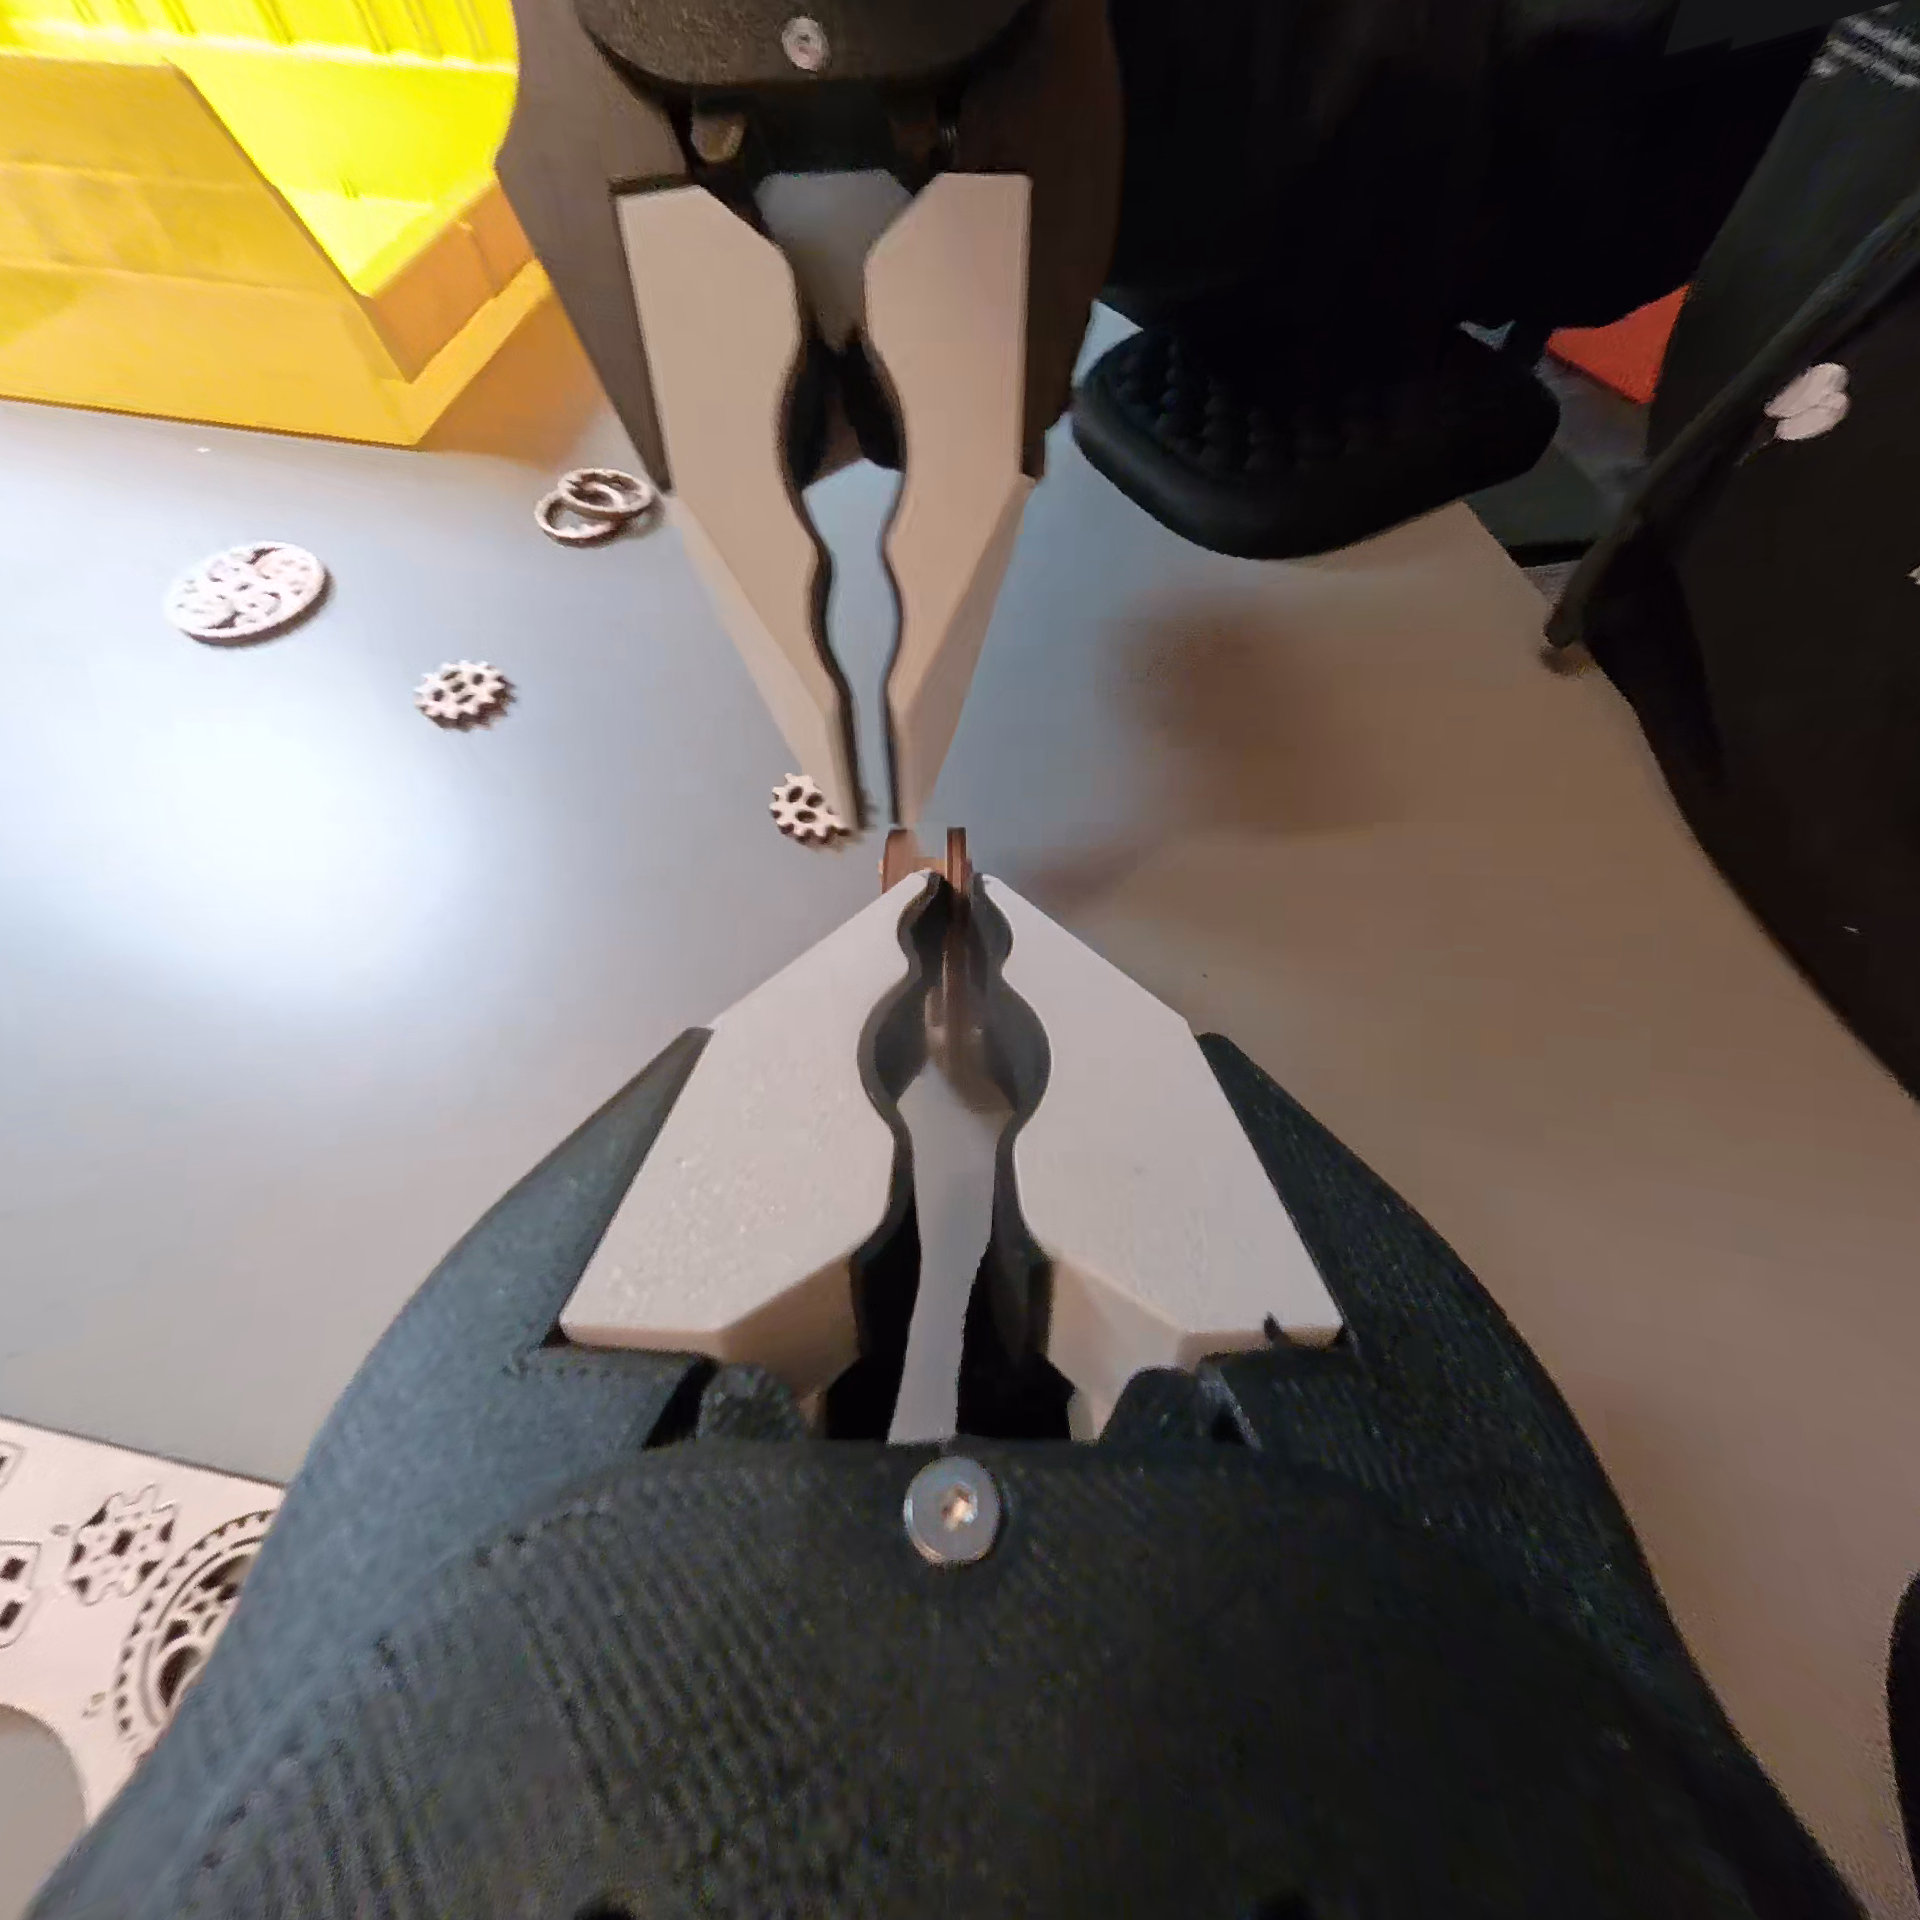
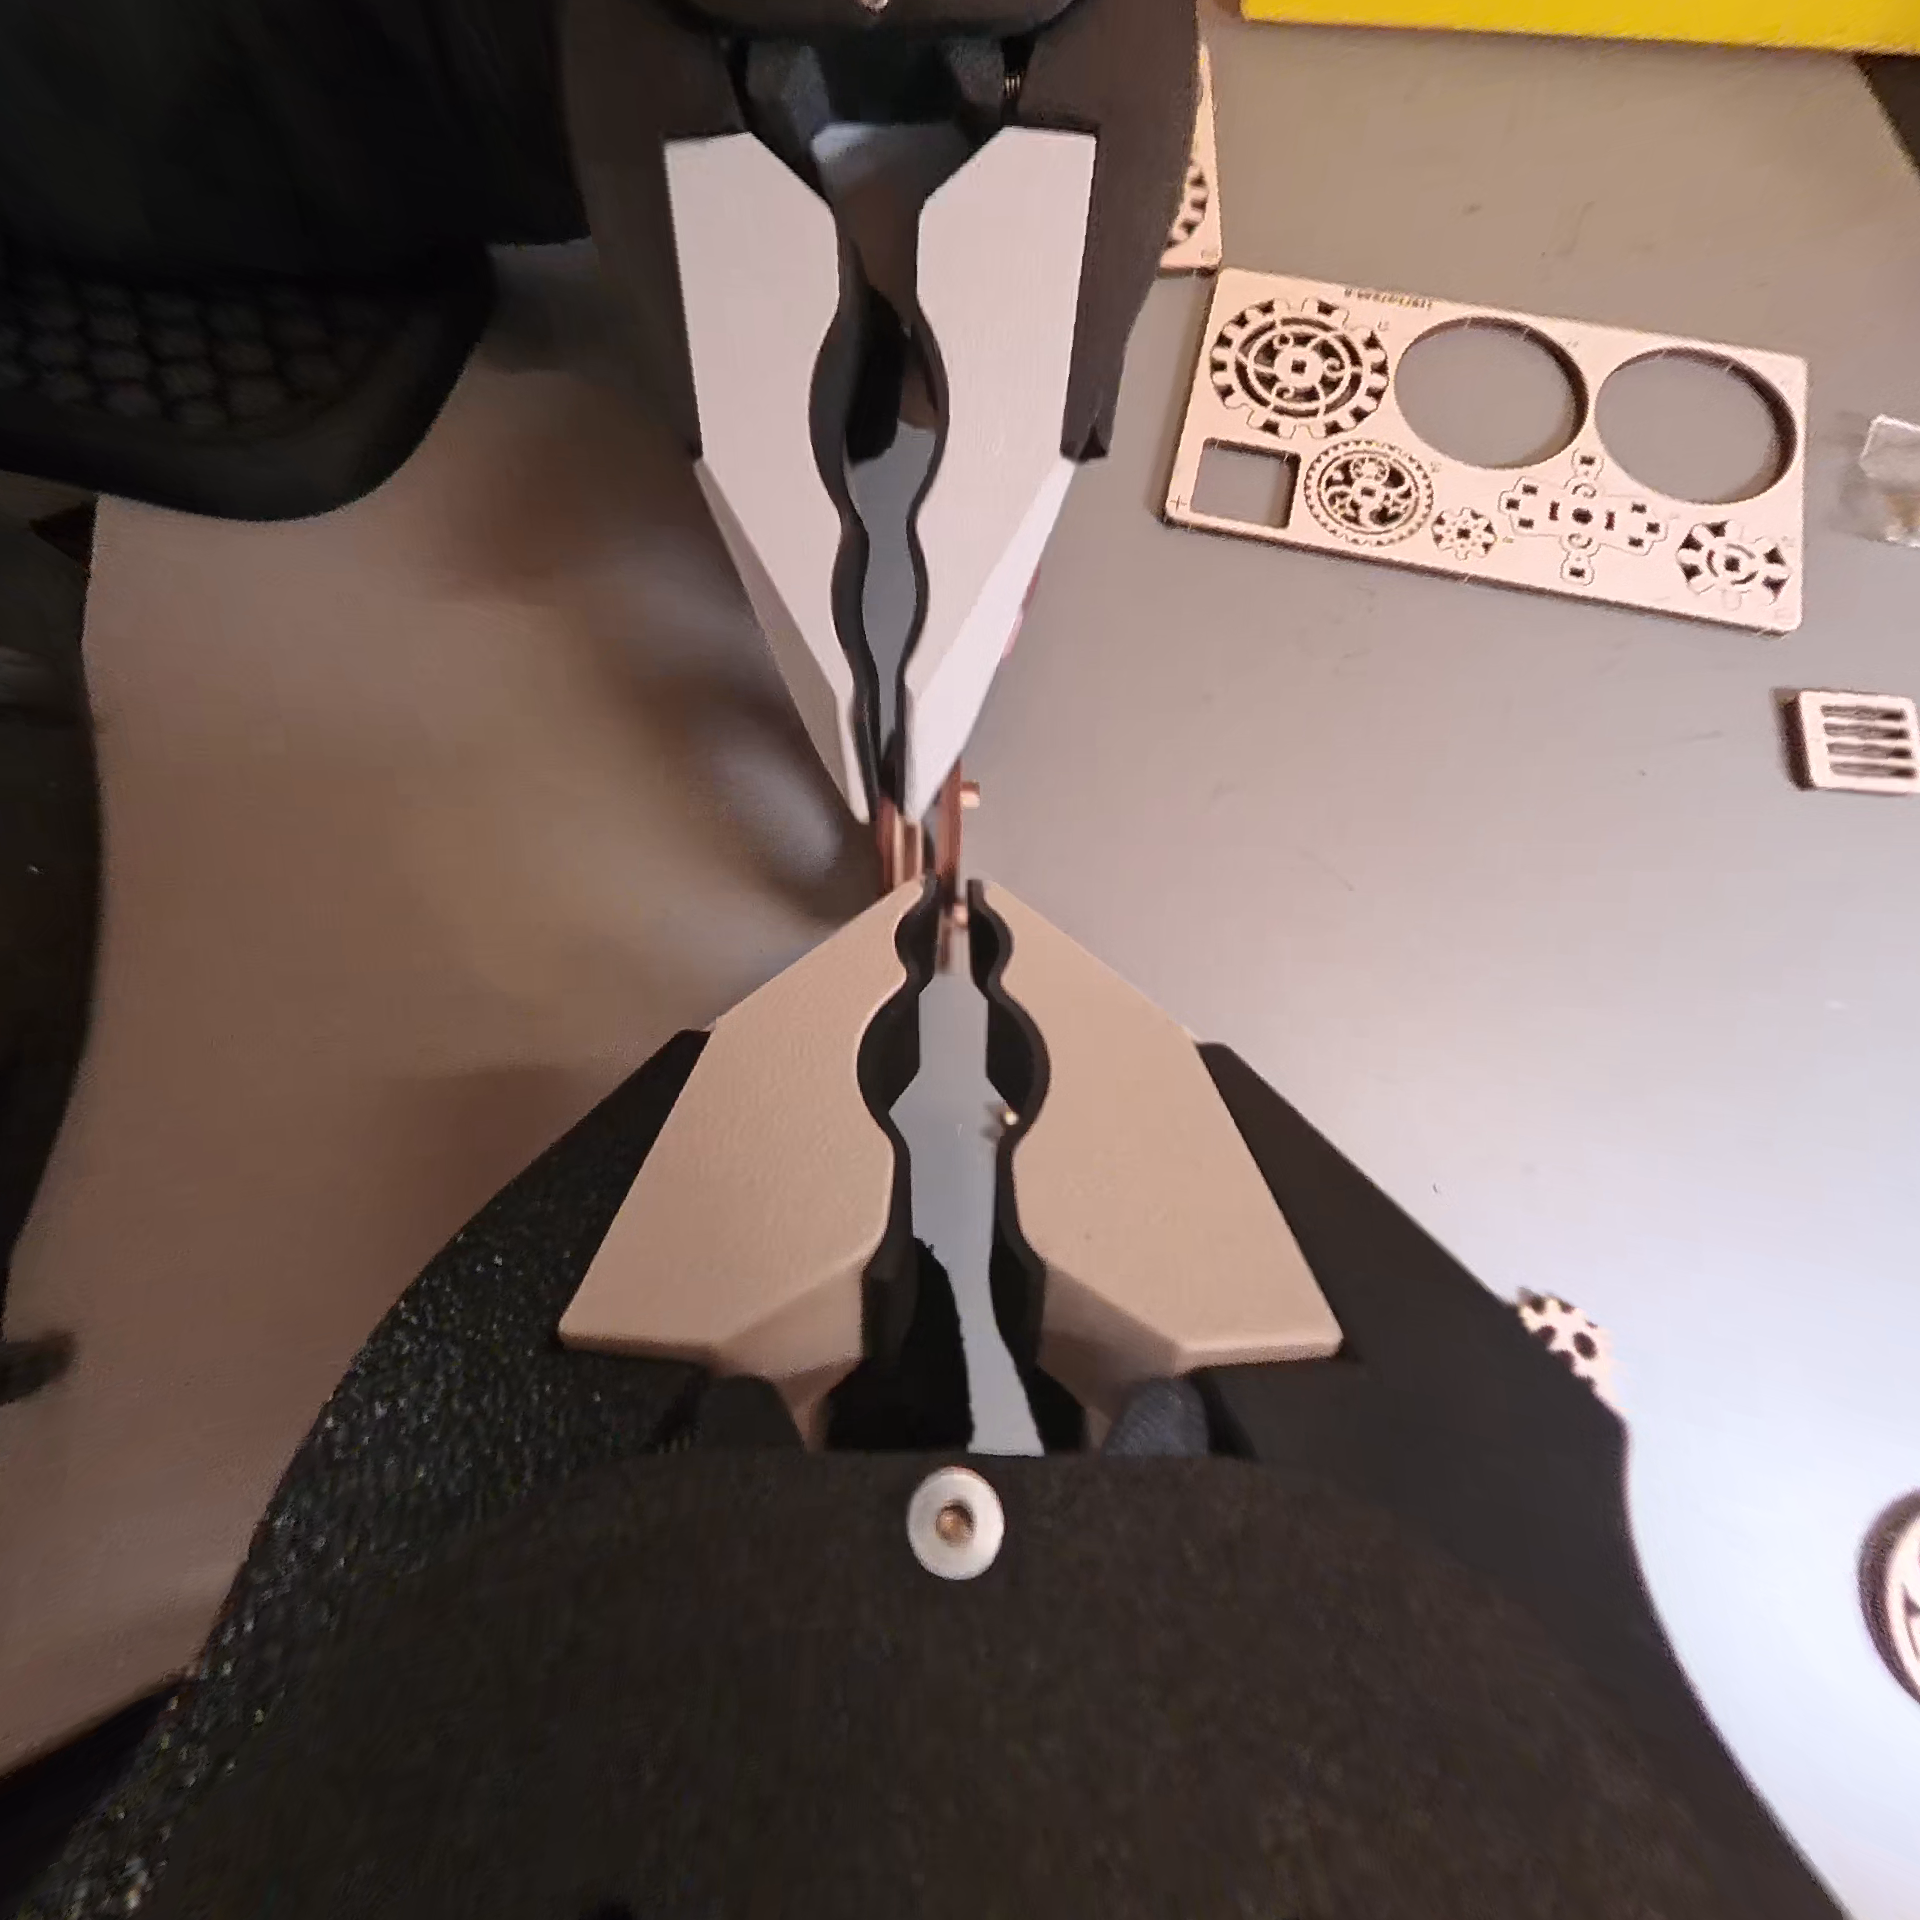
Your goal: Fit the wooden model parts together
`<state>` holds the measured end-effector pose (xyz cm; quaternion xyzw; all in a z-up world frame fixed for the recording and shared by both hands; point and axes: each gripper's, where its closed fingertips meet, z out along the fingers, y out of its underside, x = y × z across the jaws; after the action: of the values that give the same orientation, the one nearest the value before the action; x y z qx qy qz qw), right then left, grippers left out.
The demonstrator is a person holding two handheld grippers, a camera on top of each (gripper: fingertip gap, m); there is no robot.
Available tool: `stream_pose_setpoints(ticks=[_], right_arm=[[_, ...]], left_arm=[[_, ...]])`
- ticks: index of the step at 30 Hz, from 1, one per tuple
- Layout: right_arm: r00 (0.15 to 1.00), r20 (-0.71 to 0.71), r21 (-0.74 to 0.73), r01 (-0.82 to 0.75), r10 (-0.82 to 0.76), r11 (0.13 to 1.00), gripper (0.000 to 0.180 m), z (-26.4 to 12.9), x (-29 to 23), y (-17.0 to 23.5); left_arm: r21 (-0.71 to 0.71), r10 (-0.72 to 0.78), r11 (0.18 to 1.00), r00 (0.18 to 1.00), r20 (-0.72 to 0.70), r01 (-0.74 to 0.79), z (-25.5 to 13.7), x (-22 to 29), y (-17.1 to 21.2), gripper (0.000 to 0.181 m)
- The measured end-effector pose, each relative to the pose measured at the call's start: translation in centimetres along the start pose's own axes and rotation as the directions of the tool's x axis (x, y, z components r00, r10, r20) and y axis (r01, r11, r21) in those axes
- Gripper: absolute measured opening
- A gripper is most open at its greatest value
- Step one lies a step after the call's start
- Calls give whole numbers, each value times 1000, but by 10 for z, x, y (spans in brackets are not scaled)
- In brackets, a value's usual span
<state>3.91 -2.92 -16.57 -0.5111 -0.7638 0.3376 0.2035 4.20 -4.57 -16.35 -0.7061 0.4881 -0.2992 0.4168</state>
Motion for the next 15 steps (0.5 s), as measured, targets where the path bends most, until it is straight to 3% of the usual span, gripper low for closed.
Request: stream_pose_setpoints(ticks=[1, 4, 11, 15], right_arm=[[1000, 0, 4, 2, -2, 1000, 9, -1, 3, 5], [992, 118, 55, -52, 46, 997, 30, 1, -2, 13], [991, 135, 88, -18, 6, 996, 1, 12, -5, 13], [982, 188, 118, -56, 33, 991, 14, 7, -7, 10]], left_arm=[[19, -11, 1000, 1000, -4, 11, -1, -1, 0, 2], [32, -4, 999, 1000, -1, 4, -2, 0, 1, 1], [38, -17, 999, 1000, -20, 18, -9, 2, 4, 1], [45, -14, 999, 999, -31, 15, -7, 3, 3, 2]])
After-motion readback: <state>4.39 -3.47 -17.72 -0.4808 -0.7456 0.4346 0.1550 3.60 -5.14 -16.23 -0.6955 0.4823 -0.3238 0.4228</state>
